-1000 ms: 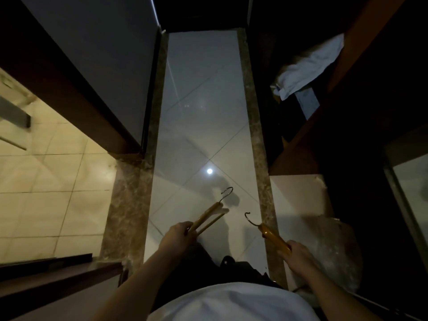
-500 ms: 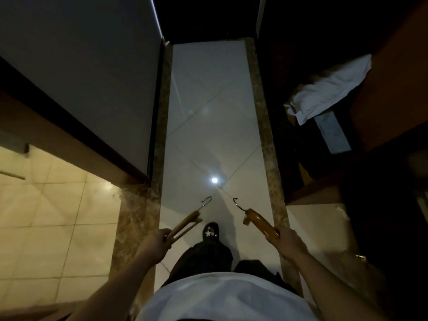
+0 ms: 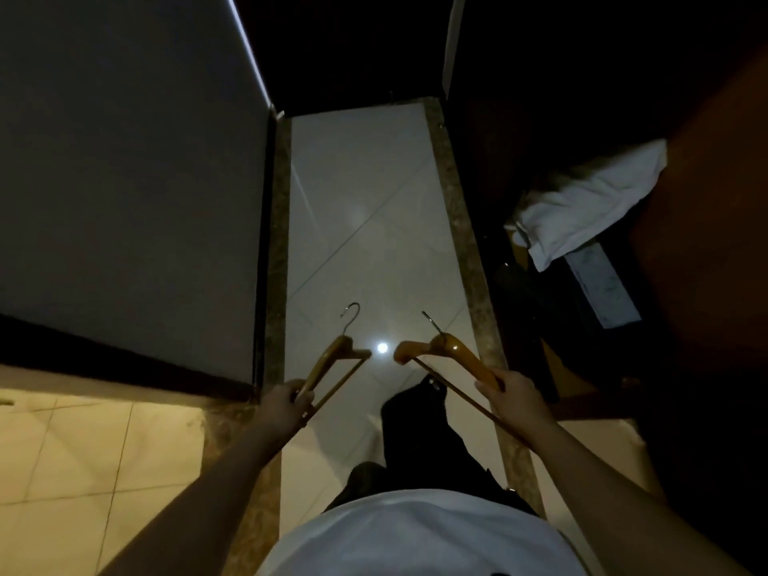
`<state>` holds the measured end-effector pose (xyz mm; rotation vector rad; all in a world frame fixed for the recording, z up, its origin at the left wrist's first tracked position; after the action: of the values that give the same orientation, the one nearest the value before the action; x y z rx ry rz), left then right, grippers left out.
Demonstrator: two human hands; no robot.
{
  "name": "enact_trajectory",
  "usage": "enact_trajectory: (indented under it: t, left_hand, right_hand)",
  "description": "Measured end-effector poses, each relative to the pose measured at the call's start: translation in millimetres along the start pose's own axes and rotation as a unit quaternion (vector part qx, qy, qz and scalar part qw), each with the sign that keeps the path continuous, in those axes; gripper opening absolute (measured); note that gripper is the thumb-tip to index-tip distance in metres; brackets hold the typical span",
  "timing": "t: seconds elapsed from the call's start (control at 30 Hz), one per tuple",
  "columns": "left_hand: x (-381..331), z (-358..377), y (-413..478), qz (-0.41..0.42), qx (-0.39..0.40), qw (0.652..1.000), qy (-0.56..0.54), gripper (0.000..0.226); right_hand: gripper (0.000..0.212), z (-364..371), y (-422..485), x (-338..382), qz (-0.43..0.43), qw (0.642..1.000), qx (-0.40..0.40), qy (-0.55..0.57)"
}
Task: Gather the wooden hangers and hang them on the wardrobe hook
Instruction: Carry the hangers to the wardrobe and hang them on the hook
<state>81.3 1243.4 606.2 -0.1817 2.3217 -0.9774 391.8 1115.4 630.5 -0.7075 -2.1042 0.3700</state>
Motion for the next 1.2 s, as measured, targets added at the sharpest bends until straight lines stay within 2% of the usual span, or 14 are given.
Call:
enact_trajectory:
  t: [0.2, 0.3, 0.4, 0.53, 0.73, 0.87, 0.97, 1.2]
  left_hand:
    - [-122, 12, 65, 0.064, 0.049, 0.996, 0.041, 0.015]
    - [-178, 18, 90, 0.092, 0.071, 0.990, 0.077, 0.014]
    - [-222, 20, 120, 0.106, 0.080, 0.986, 0.097, 0.012]
    - [-264, 9, 163, 0.115, 0.085, 0.980, 0.135, 0.011]
    - [-331, -13, 237, 0.135, 0.089, 0.959, 0.231, 0.015]
    - [-405, -17, 284, 0.194, 0.119, 0.926, 0.303, 0.015]
    - [-469, -15, 311, 0.238, 0.142, 0.902, 0.332, 0.017]
    - [-600, -17, 327, 0.376, 0.213, 0.808, 0.401, 0.024]
  right_hand:
    - [0.025, -55, 81, -43, 0.106, 0.994, -0.024, -0.010]
    - [0.022, -94, 99, -32, 0.143, 0.989, -0.042, -0.004]
    - [0.017, -127, 121, -31, 0.152, 0.986, -0.068, 0.012]
    - [0.022, -156, 150, -29, 0.142, 0.987, -0.078, -0.009]
    - [0.021, -189, 196, -10, 0.159, 0.979, -0.130, 0.002]
    - [0.026, -212, 222, 9, 0.172, 0.965, -0.199, 0.004]
    - [0.027, -237, 241, 29, 0.203, 0.942, -0.269, 0.000]
    - [0.024, -290, 261, 65, 0.278, 0.889, -0.359, -0.052]
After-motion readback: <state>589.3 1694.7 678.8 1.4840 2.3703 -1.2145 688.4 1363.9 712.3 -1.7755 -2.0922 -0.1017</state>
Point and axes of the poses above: each hand's wrist, its own y-axis towards the middle knuckle, its own z-axis out of the palm, x = y × z, the point moved 2 cm from there along y, towards the middle knuckle, and after that the axes turned 10 degrees about -z, right-handed, at the moved point
